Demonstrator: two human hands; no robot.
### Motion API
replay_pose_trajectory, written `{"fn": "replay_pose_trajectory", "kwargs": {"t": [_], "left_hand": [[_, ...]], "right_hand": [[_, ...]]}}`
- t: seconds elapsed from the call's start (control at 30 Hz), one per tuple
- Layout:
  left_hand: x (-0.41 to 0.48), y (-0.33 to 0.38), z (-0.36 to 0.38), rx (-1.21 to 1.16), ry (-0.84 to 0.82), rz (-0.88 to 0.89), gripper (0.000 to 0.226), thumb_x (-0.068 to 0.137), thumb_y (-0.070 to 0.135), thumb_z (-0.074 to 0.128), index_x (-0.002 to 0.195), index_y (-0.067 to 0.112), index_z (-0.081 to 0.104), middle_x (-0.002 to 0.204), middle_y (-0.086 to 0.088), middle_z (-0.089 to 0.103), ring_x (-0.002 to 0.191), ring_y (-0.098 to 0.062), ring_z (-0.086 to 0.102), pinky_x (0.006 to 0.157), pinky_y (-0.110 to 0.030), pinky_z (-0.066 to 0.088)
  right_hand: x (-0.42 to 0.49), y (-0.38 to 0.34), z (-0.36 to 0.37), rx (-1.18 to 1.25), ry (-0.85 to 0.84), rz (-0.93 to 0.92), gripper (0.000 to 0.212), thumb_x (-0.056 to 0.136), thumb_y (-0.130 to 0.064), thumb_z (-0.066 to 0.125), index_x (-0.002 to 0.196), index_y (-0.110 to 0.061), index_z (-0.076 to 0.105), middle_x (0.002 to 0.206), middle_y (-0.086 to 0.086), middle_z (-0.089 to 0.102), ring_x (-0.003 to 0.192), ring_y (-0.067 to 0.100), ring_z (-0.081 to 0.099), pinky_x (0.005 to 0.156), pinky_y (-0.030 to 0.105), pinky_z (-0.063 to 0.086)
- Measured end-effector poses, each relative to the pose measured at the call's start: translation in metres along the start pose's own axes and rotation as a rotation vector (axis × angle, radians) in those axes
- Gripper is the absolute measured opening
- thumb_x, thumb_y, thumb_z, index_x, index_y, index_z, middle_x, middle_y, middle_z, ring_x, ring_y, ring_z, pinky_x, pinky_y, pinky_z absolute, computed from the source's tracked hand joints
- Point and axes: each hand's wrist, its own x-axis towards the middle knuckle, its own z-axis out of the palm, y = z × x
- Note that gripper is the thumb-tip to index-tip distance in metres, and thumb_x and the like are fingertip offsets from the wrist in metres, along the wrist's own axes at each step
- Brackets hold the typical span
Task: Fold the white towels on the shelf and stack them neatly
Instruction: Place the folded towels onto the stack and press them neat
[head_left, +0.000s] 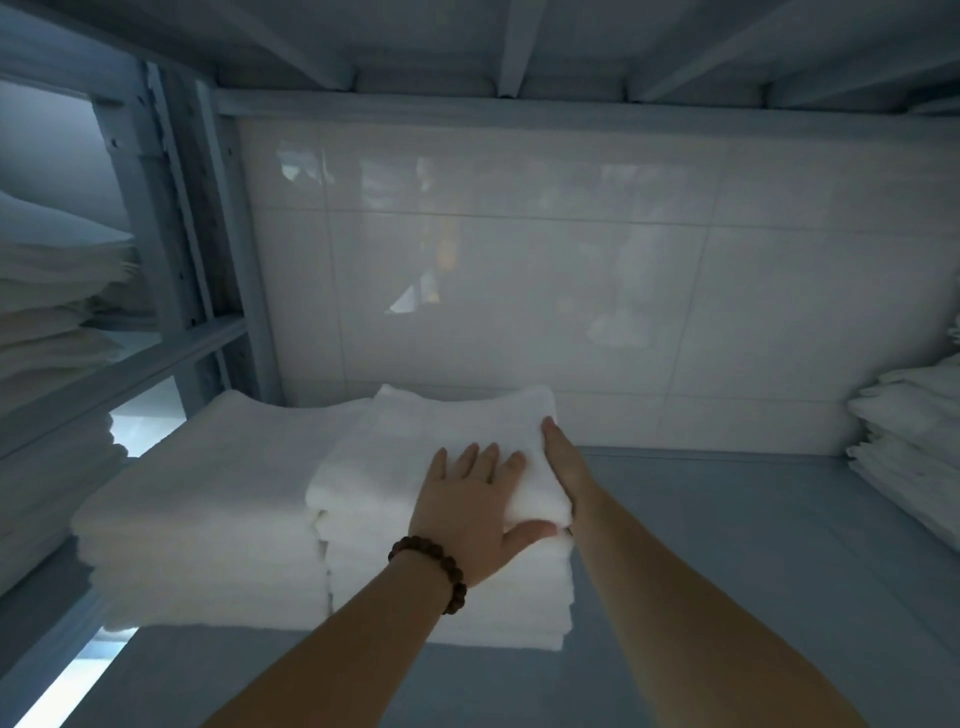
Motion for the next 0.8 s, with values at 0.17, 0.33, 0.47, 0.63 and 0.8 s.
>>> {"fn": "replay_pose_trajectory", "kwargs": {"t": [0.17, 0.33, 0.47, 0.63, 0.8], "left_hand": [[0.001, 0.009, 0.006, 0.019, 0.036, -0.035, 0.097, 0.07, 0.084, 0.0, 0.144, 0.025, 0.021, 0.152, -0.007, 0.029, 0.14, -0.027, 0.025, 0.114, -0.05, 0.014], [0.006, 0.018, 0.014, 0.036, 0.054, -0.078, 0.094, 0.073, 0.082, 0.0, 0.142, 0.023, 0.025, 0.149, -0.007, 0.035, 0.137, -0.029, 0.028, 0.112, -0.052, 0.015], [0.005, 0.025, 0.022, 0.05, 0.052, -0.101, 0.092, 0.075, 0.08, -0.001, 0.143, 0.024, 0.025, 0.149, -0.007, 0.034, 0.139, -0.029, 0.026, 0.112, -0.053, 0.013], [0.005, 0.023, 0.022, 0.049, 0.068, -0.104, 0.091, 0.074, 0.083, 0.006, 0.139, 0.025, 0.032, 0.145, -0.004, 0.041, 0.136, -0.028, 0.031, 0.111, -0.052, 0.015], [-0.005, 0.015, 0.02, 0.063, 0.109, -0.048, 0.085, 0.078, 0.081, 0.017, 0.136, 0.022, 0.039, 0.139, -0.006, 0.047, 0.131, -0.029, 0.039, 0.109, -0.051, 0.023]], "right_hand": [[0.005, 0.007, -0.024, 0.128, -0.013, -0.025, 0.048, 0.098, -0.049, 0.031, 0.126, -0.017, 0.052, 0.135, 0.002, 0.049, 0.116, 0.022, 0.055, 0.104, 0.035, 0.036], [-0.006, 0.042, -0.025, 0.139, -0.052, 0.061, 0.053, 0.099, -0.041, 0.036, 0.131, -0.001, 0.05, 0.11, 0.017, 0.06, 0.123, 0.036, 0.049, 0.104, 0.044, 0.038], [-0.01, 0.052, -0.039, 0.168, 0.026, 0.042, 0.056, 0.098, -0.048, 0.033, 0.13, -0.005, 0.052, 0.124, 0.019, 0.06, 0.113, 0.032, 0.057, 0.101, 0.045, 0.043], [-0.018, 0.072, -0.038, 0.153, 0.017, 0.077, 0.05, 0.096, -0.048, 0.039, 0.119, -0.008, 0.06, 0.102, 0.013, 0.068, 0.092, 0.025, 0.065, 0.086, 0.035, 0.05], [-0.02, 0.085, -0.043, 0.068, 0.064, 0.11, 0.054, 0.094, -0.053, 0.042, 0.116, -0.009, 0.062, 0.097, 0.011, 0.071, 0.09, 0.022, 0.067, 0.085, 0.031, 0.053]]}}
